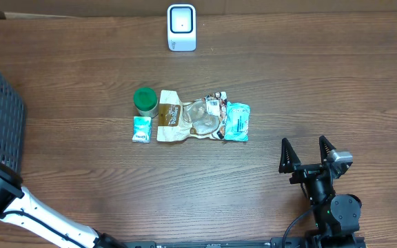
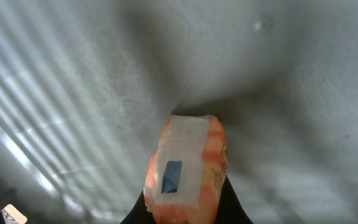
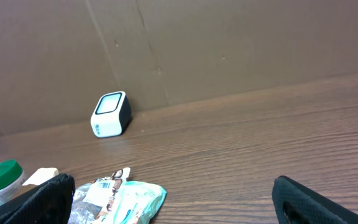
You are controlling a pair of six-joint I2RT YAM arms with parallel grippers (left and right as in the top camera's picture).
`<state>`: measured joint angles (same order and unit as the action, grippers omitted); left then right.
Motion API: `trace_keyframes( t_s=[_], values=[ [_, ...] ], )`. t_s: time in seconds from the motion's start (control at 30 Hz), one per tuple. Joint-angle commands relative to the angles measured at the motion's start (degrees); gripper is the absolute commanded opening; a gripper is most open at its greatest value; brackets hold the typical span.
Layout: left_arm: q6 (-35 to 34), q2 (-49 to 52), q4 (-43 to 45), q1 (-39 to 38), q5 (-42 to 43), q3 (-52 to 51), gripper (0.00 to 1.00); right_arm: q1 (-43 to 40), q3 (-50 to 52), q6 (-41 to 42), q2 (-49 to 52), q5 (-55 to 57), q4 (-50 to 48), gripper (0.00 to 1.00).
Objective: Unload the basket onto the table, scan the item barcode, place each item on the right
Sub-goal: 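Reach the left gripper into the basket and grasp the orange packet, then carry the orange packet out and drop it on the bag's right side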
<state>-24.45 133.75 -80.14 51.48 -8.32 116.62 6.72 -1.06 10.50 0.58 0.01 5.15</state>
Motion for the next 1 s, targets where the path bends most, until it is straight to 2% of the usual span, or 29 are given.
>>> trace_keyframes(
  t_s=[0.0,0.07,0.13,0.2,0.33,0.43,0.53,0.73,0.83,0.97],
  values=[
    [0.7,-1.6,-1.1,0.2,1.4,3.5,0.04,-0.3,0.6,-0.1,-0.4,-0.1,-0.3,1.0],
    [0.7,-3.8,-1.4,0.2,3.2,6.2,0.04,-0.3,0.6,-0.1,-0.4,-0.1,-0.3,1.0],
    [0.7,-11.6,-1.5,0.0,9.2,13.3,0.04,-0.3,0.6,-0.1,-0.4,-0.1,-0.3,1.0],
    [0.7,-17.3,-1.1,-0.6,12.1,16.2,0.04,-0.3,0.6,-0.1,-0.4,-0.1,-0.3,1.0],
    [2.0,-27.8,0.7,-3.2,15.1,17.5,0.04,-0.3,0.6,-0.1,-0.4,-0.1,-0.3,1.0],
    [7.4,-36.5,0.8,-9.1,19.6,17.5,0.04,-0.3,0.6,-0.1,-0.4,-0.1,-0.3,1.0],
    [11.6,-40.2,-1.2,-18.9,22.6,17.5,0.04,-0.3,0.6,-0.1,-0.4,-0.1,-0.3,1.0],
    [15.9,-38.3,-5.0,-40.6,22.4,17.4,0.04,-0.3,0.6,-0.1,-0.4,-0.1,-0.3,1.0],
    [15.9,-33.5,-5.3,-52.2,21.2,17.4,0.04,-0.3,0.6,-0.1,-0.4,-0.1,-0.3,1.0],
    [14.5,-24.5,-5.2,-61.9,21.3,17.4,0.04,-0.3,0.6,-0.1,-0.4,-0.1,-0.3,1.0]
  ],
)
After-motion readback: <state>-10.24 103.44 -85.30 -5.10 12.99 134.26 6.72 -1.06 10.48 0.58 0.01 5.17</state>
